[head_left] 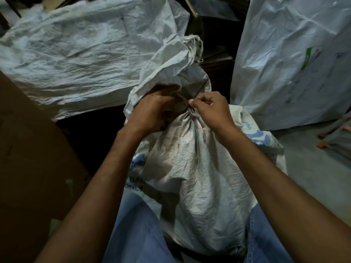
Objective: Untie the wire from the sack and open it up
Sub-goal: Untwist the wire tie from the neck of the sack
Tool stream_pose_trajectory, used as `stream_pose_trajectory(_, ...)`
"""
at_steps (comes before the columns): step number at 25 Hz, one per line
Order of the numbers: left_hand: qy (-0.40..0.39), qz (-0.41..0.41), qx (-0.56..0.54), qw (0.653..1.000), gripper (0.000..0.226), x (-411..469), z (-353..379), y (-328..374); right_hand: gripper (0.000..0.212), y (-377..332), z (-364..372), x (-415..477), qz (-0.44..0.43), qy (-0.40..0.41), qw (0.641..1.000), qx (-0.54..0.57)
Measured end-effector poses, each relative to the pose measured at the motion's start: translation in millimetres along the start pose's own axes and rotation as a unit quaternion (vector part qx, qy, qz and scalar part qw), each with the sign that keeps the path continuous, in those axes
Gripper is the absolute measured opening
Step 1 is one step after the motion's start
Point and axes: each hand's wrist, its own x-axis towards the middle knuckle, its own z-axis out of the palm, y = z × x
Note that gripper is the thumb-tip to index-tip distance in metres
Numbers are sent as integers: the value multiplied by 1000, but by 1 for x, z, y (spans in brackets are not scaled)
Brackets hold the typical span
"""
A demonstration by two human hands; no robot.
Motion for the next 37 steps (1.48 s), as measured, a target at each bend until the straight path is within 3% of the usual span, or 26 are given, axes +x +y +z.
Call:
stream_pose_trajectory(4,66,5,34,997,30,10,9,6,15,0,-12,-2,-8,16,999,33)
stream_pose_trajectory(11,133,8,76,988,21,36,3,25,13,-11,-31,-13,-71,46,996,36)
stream_pose_trajectory(17,113,91,146,979,24,69,-30,55,14,-42,-52,-11,-61,110,990,63)
stream_pose_trajectory(20,79,97,180,976,41,85,-47,80,16,-47,-61,-25,-76,171,982,37)
stream_pose_trajectory(22,88,113,223,964,36,86,-38,86,18,-41,-62,-34,-64,195,978,41)
stream_pose_trajectory(24,115,36,148,982,33,77,-23,78,25,-35,-61,-38,-36,207,976,53)
stream_pose_trajectory(25,97,-42,42,994,42,72,-17,72,26,-31,-61,-39,-21,210,976,55)
stream_pose_trajectory(26,59,-119,-115,984,46,69,-16,68,24,-29,-61,-39,-8,206,977,52)
stream_pose_trajectory(28,-6,-214,-370,904,49,79,-12,62,17,-26,-62,-40,6,184,982,34)
stream_pose_trajectory(31,-73,-190,-423,883,59,92,-12,72,17,-24,-66,-43,-2,138,990,17)
stream_pose_trajectory(37,-50,-182,-535,824,43,85,13,82,25,-24,-84,-31,-1,116,992,47)
